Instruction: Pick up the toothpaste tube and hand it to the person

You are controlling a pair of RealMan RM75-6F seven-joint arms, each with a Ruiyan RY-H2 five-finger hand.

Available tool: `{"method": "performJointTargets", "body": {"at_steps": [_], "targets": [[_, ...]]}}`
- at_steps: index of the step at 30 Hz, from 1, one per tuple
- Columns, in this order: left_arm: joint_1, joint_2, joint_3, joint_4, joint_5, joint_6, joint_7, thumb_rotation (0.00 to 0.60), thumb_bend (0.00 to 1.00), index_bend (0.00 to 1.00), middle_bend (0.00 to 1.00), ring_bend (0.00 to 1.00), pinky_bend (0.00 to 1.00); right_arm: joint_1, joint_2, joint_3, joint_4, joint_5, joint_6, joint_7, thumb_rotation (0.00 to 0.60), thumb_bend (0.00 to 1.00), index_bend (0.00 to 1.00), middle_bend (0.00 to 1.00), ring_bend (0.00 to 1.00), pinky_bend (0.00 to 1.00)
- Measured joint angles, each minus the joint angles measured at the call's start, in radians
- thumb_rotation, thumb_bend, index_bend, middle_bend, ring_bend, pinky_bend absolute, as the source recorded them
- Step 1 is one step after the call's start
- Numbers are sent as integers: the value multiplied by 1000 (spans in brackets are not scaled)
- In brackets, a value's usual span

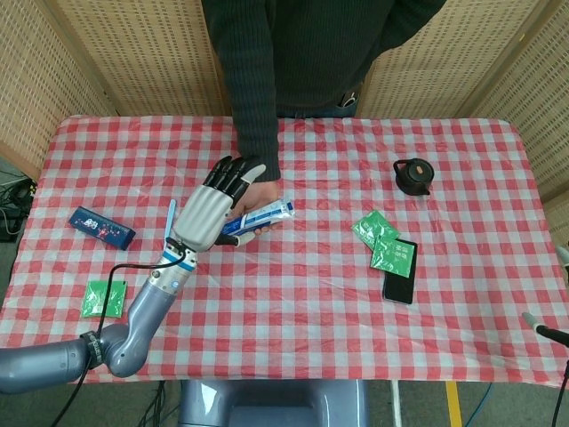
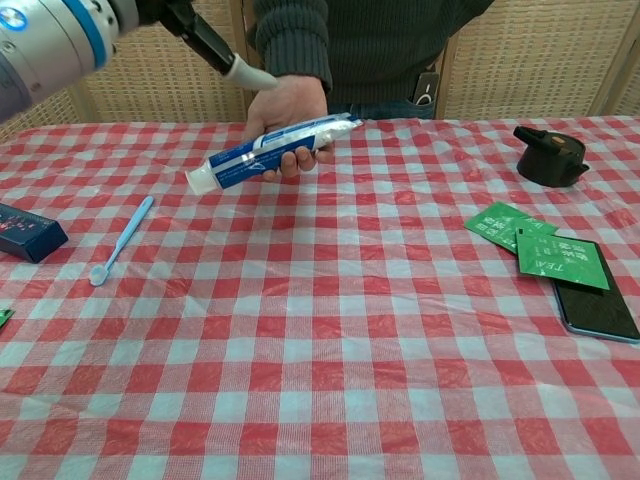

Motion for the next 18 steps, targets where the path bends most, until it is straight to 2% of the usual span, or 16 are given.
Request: {"method": "performJointTargets", "body": {"at_steps": [3,6,10,16,18], "targets": [[47,81,16,-60,53,50,-9,600,0,0,0,0,0,-1,0,-2,-4,-5,3,0,600,0,0,0,0,0],[122,189,54,-121,101,99,-20,600,0,0,0,0,0,-2,1,-4,-6,-8,4,2,600,0,0,0,0,0],[252,312,140,-165,143,173,-52,600,0,0,0,0,0,-4,3,-5,-9,-14,10,3,600,0,0,0,0,0],[455,387,290,-128,141,272,-137,600,0,0,0,0,0,-6,3,-10,-19,-34,24,-8,600,0,0,0,0,0],[498,396,321,-104,136,294,-160,600,0,0,0,0,0,-7,3,-11,-20,-36,27,-12,600,0,0,0,0,0]]}}
